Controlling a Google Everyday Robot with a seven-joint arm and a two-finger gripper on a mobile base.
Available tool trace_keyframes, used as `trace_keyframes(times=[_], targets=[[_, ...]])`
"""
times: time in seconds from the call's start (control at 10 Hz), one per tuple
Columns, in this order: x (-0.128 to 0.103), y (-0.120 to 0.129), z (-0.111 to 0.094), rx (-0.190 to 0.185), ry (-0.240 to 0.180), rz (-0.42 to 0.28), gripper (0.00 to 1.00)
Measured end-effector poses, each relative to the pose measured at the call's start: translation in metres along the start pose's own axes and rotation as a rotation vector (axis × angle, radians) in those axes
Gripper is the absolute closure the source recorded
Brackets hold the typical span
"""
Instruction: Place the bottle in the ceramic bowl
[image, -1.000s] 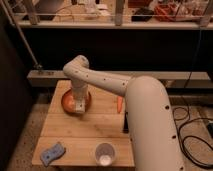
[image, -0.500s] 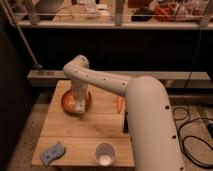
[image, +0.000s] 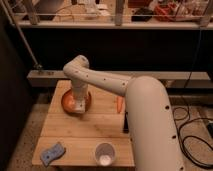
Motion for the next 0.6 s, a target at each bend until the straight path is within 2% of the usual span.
trace_keyframes(times=[0.6], targets=[[-0.0003, -0.0005, 0.0002, 0.001, 0.001, -0.007, 0.62]])
